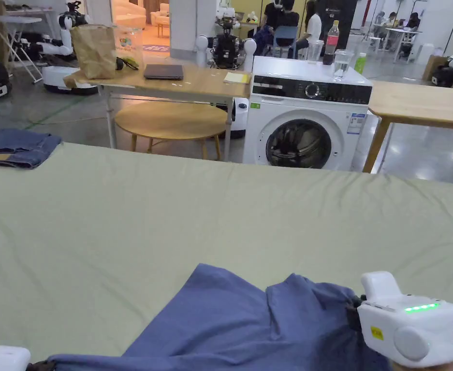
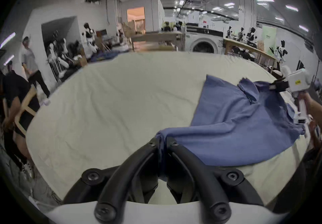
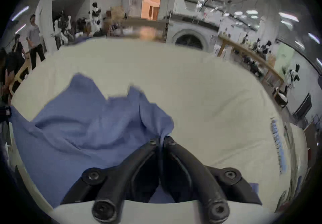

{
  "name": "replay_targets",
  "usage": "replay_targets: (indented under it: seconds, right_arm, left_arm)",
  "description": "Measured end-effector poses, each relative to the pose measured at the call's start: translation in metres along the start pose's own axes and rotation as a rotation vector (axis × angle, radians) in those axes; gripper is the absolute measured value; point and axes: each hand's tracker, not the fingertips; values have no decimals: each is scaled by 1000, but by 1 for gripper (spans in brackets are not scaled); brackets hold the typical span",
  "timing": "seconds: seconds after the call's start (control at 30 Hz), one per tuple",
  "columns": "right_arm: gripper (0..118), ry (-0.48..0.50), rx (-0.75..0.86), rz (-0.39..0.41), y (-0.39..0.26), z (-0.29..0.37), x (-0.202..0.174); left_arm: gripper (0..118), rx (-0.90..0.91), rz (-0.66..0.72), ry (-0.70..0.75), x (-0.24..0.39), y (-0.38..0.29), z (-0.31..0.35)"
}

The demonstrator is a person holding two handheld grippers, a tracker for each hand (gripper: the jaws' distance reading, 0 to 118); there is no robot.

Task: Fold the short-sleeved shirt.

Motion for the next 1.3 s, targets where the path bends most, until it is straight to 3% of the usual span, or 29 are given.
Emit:
replay_targets:
  seconds: [0.13, 0.27, 0.5, 0.77, 0.93, 1.07, 1.3]
  right_arm:
    - [2, -91, 190, 38, 45, 80, 6]
    - [2, -138, 319, 10, 99, 143, 29]
    - [2, -230, 532, -35, 196, 208, 71]
    - [2, -261, 749, -100, 296, 268, 84]
    - [2, -238, 842, -156, 331, 297, 88]
    - [2, -234, 853, -158, 340, 298, 88]
    - [2, -249, 730, -144, 304, 225, 85]
  left_arm:
    - [1, 85, -18, 22, 9, 45, 0]
    - [1, 178, -29, 55, 16, 112, -3]
    - [1, 336, -61, 94, 19, 251, 4]
    - [1, 486, -174, 238, 30, 391, 38]
    - [1, 594, -192, 262, 27, 425, 77]
    - [1, 623, -199, 273, 24, 428, 91]
    - [1, 506, -189, 239, 27, 381, 33]
